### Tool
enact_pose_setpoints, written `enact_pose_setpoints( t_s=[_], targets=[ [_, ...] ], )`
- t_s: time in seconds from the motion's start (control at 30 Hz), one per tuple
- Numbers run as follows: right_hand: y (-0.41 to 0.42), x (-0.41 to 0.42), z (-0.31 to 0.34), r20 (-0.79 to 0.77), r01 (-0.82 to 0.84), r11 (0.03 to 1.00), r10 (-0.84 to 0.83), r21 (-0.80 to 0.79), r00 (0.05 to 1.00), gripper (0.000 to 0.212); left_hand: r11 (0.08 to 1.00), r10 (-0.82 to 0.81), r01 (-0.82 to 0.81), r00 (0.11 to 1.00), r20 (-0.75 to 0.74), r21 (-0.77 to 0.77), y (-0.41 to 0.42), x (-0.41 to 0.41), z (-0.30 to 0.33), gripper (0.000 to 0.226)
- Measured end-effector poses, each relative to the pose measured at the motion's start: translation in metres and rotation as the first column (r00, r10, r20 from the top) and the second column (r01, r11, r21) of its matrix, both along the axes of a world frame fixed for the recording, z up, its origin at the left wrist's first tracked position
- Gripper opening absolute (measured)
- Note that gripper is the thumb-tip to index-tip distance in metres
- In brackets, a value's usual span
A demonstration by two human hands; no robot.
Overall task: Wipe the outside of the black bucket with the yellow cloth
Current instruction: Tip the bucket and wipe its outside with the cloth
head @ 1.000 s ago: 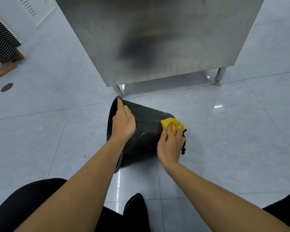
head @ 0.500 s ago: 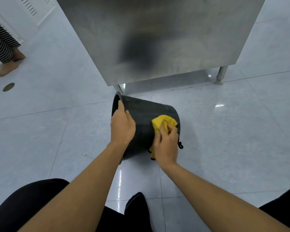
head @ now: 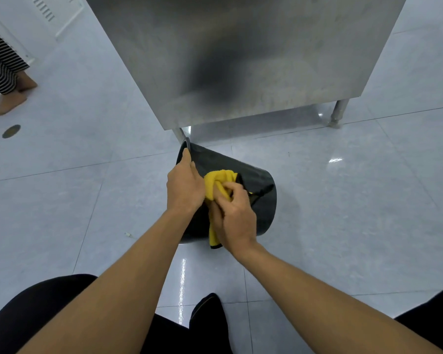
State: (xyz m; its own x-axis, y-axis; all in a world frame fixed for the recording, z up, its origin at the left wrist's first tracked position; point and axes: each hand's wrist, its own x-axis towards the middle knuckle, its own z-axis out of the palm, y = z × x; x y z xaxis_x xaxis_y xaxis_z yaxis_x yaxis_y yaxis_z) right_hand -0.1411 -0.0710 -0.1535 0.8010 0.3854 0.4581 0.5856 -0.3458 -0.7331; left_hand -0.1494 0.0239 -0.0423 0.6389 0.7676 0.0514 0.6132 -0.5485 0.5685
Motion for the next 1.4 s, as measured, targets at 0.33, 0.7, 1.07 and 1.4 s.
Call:
enact_pose_setpoints(
  t_s=[0.33,0.7,1.07,1.4],
  targets=[
    [-0.049,0.059,-0.041,-0.514,0.301,0.916,-0.399,-0.266,0.759,0.024,0.999,0.053,-0.053,0.999,0.013,-0.006,-0.013,0.004,0.001,0.05],
    [0.005,0.023,0.024,-0.101,-0.126,0.992,0.126,0.012,0.987,0.04,0.99,-0.023,0.046,0.985,0.171,-0.134,-0.007,-0.009,-0.008,0.043],
    [-0.032,0.038,-0.017,-0.416,0.28,0.948,-0.319,-0.153,0.851,0.037,0.99,-0.055,0.071,0.99,0.128,-0.125,-0.01,-0.003,-0.01,0.045],
    [0.003,0.016,0.032,-0.083,-0.063,0.997,0.067,0.051,0.994,0.035,0.948,0.016,0.039,0.986,0.168,-0.315,0.0,0.002,0.004,0.041]
  ],
)
